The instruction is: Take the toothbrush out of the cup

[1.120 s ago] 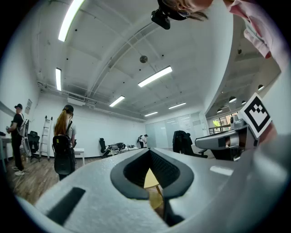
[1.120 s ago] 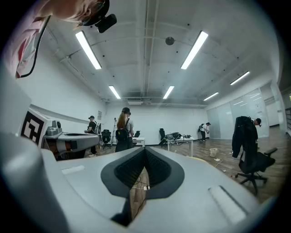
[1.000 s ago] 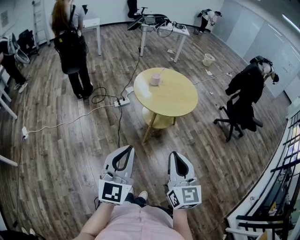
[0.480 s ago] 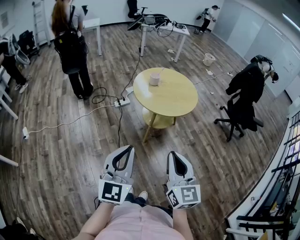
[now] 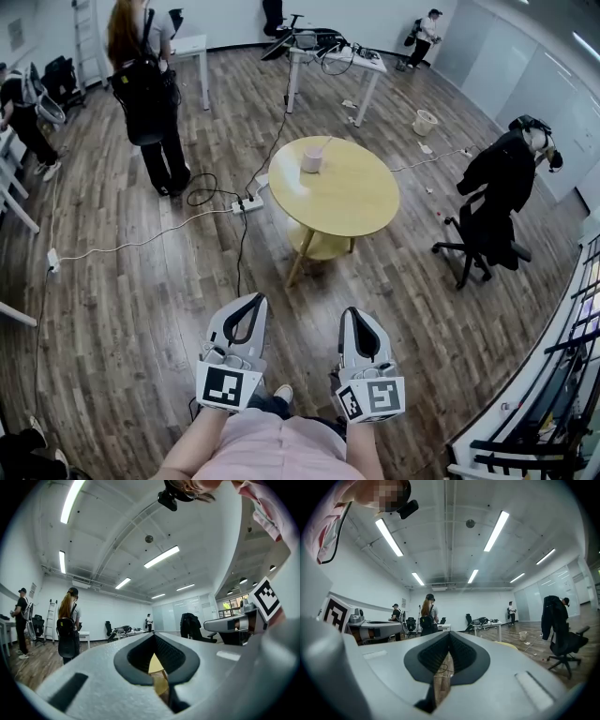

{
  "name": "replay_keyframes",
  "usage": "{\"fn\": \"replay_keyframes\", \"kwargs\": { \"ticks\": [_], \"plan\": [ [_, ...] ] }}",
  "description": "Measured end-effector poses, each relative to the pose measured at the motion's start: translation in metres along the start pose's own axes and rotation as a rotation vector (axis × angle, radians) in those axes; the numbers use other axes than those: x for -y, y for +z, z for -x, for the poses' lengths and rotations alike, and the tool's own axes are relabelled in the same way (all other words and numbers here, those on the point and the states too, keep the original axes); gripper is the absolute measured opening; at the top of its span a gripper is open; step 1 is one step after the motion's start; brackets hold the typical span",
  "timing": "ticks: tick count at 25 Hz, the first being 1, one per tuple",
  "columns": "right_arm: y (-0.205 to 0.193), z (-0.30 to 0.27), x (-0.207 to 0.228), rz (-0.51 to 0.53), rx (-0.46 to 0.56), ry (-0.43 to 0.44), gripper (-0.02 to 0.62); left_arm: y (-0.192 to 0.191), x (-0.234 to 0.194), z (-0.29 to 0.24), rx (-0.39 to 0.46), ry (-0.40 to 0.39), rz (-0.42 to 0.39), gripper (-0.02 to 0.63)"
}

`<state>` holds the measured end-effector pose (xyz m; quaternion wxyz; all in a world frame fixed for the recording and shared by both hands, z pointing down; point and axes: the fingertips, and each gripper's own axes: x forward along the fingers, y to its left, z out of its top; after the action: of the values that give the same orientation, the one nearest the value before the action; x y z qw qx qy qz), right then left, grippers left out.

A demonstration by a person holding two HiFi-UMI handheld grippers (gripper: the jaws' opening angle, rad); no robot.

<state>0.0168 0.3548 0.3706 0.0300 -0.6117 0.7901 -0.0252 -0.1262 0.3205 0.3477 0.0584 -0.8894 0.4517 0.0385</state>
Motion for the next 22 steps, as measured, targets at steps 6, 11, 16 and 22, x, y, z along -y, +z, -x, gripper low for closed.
{"fn": "replay_keyframes", "kwargs": {
  "ticks": [6,11,16,22],
  "plan": [
    [-0.005,-0.001,0.011,-0.013,-0.008,0.003,0.008,-0.01,0.003,-0.005,-0.016,0.017,0.028,-0.003],
    [-0.007,-0.014,0.019,-0.019,-0.019,-0.01,0.008,-0.011,-0.005,-0.019,-0.011,0.007,0.027,-0.003],
    [-0.01,-0.045,0.026,-0.025,-0.029,-0.015,0.008,-0.016,-0.029,-0.044,-0.018,0.013,0.041,-0.003],
    [-0.004,-0.097,0.027,-0.026,-0.026,-0.006,0.008,-0.015,-0.064,-0.088,-0.003,-0.012,0.005,-0.003]
  ]
}}
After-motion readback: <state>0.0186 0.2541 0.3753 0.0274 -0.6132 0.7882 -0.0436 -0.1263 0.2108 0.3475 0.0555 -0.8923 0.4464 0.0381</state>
